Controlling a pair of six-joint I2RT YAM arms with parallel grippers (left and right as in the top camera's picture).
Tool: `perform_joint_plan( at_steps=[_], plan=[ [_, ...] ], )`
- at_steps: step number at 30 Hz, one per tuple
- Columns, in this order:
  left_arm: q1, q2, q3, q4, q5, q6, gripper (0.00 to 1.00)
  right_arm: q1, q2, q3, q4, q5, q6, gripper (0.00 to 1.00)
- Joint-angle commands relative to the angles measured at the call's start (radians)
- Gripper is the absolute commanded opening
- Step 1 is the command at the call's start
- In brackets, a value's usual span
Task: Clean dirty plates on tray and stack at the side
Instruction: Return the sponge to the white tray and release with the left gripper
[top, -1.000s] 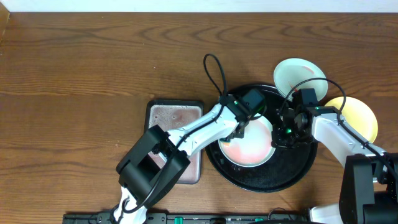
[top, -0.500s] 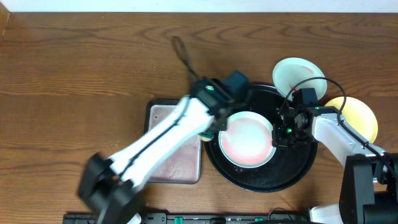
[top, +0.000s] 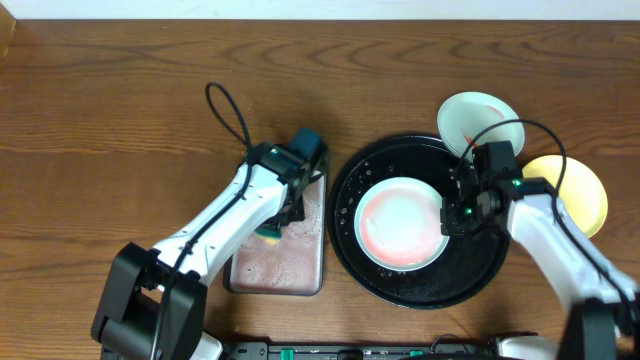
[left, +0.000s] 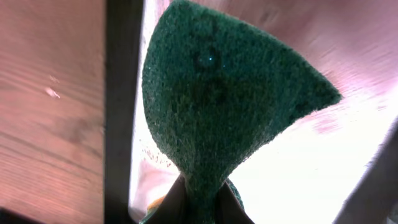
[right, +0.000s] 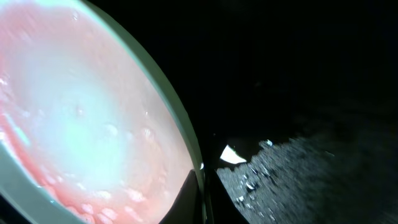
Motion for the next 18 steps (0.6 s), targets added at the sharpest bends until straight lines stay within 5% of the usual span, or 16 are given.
perform_joint_plan(
  at_steps=[1,4,9,12,18],
  plan=[
    [0.038,-0.008,-0.014,0.009,0.077,0.033,0.08,0.072,-0.142,-0.001,-0.016,0.195,0.06,0.01],
    [0.056,-0.037,-0.013,0.008,0.09,0.04,0.17,0.142,-0.243,-0.001,-0.027,0.301,0.069,0.01],
    [0.084,-0.16,-0.013,0.011,0.168,0.07,0.61,0.268,-0.384,-0.001,-0.065,0.573,0.107,0.01],
    [0.089,-0.258,-0.013,0.011,0.201,0.069,0.72,0.341,-0.448,-0.001,-0.075,0.674,0.107,0.01],
    [0.089,-0.395,-0.013,-0.004,0.205,0.069,0.77,0.473,-0.505,0.008,-0.089,0.818,0.105,0.01]
  ],
)
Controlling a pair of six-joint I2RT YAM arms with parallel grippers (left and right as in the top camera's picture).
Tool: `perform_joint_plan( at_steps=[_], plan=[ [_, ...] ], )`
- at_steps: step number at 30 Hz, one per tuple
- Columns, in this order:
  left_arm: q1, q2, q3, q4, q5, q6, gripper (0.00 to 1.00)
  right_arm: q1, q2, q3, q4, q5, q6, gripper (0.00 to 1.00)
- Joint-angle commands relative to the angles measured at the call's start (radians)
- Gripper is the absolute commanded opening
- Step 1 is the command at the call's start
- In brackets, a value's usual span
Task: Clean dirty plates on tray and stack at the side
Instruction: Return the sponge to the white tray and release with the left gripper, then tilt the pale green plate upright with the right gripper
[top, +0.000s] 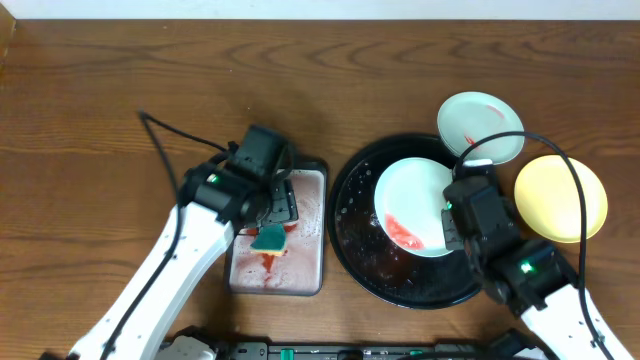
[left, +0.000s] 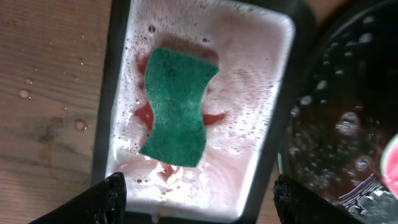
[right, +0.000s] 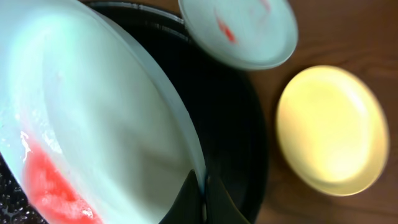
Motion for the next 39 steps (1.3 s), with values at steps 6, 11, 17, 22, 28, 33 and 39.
perform_joint_plan(
  at_steps=[6,11,17,22,28,33,39],
  plan=[
    [0.004,-0.094,0.006,-0.023,0.017,0.01,0.84,0.232,-0.023,0.018,-0.032,0.36,0.021,0.01],
    [0.004,-0.09,0.006,-0.022,0.017,0.01,0.85,0.372,-0.022,0.018,-0.031,0.539,-0.02,0.01],
    [0.004,-0.09,0.006,-0.022,0.017,0.01,0.84,0.485,-0.021,0.018,-0.031,0.702,-0.158,0.01],
    [0.004,-0.09,0.006,-0.022,0.017,0.01,0.85,0.564,-0.021,0.018,-0.021,0.767,-0.204,0.01],
    [0.004,-0.09,0.006,-0.022,0.017,0.01,0.85,0.62,-0.021,0.018,0.005,0.772,-0.204,0.01],
    [0.004,-0.09,0.006,-0.022,0.017,0.01,0.85,0.62,-0.021,0.018,0.006,0.777,-0.21,0.01],
    [0.004,-0.09,0.006,-0.022,0.017,0.01,0.85,0.62,-0.021,0.018,0.006,0.835,-0.212,0.01]
  ],
)
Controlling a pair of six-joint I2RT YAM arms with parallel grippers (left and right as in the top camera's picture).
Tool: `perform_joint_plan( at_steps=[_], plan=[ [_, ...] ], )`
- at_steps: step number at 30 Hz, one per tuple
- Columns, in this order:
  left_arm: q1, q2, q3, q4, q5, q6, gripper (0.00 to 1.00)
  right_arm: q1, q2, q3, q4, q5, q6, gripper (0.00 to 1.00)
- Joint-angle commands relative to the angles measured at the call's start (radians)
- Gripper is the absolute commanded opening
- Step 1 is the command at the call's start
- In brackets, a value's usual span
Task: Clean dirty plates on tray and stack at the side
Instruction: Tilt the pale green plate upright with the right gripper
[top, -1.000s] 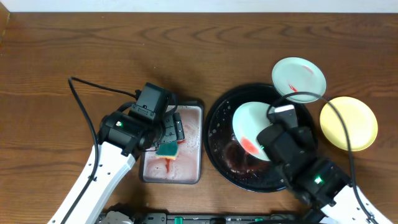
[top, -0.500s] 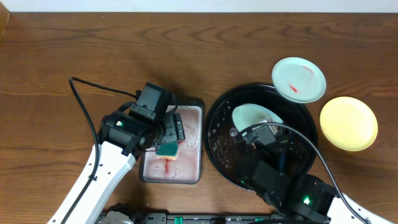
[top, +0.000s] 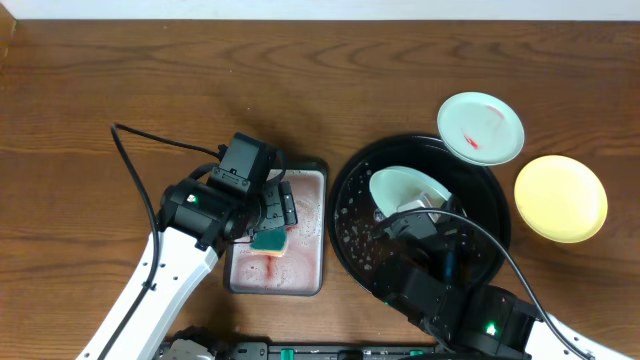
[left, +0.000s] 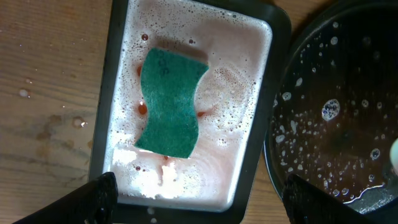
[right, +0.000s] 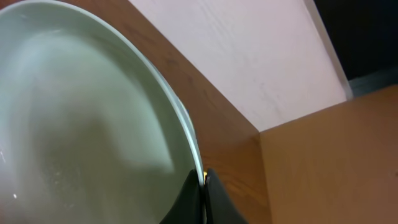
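A white plate (top: 403, 187) stands steeply tilted over the round black tray (top: 350, 215). My right gripper (right: 202, 182) is shut on its rim, and the plate's face (right: 81, 124) looks wet and pale. The green sponge (left: 169, 102) lies flat in the rectangular basin (left: 261, 124) of pinkish soapy water. Above it my left gripper (left: 199, 202) is open, fingertips (left: 102, 193) wide apart and touching nothing. A small white plate (top: 481, 127) with a red smear sits beyond the tray's far right rim.
A yellow plate (top: 560, 197) lies on the wooden table right of the black tray. The tray floor (left: 336, 118) is wet with droplets and foam. The left arm's cable (top: 150, 140) loops over the table at the left.
The white plate went from a moderate tilt, with red liquid pooled at its low edge, to nearly on edge with no red showing. The right arm now sits nearer the table's front. The sponge stays in the basin.
First my left gripper held the sponge over the basin while the right gripped the rim of the plate lying flat with a reddish film. Then the sponge lay released in the basin and the plate was tilted. Now the plate stands steeper still.
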Motion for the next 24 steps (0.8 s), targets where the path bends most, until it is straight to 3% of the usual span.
perform_joint_plan(
  at_steps=[1,10,11,24],
  plan=[
    [0.004,0.0,0.006,-0.002,-0.005,0.01,0.85,0.01,-0.005,0.018,0.003,0.083,-0.005,0.01],
    [0.004,0.0,0.006,-0.002,-0.005,0.01,0.85,0.01,-0.005,0.018,0.003,0.083,-0.005,0.01],
    [0.004,0.0,0.006,-0.002,-0.005,0.01,0.93,0.01,-0.005,0.018,0.003,0.083,-0.005,0.01],
    [0.004,0.0,0.006,-0.002,-0.005,0.01,0.93,0.006,-0.005,0.018,0.003,0.083,-0.005,0.01]
  ],
)
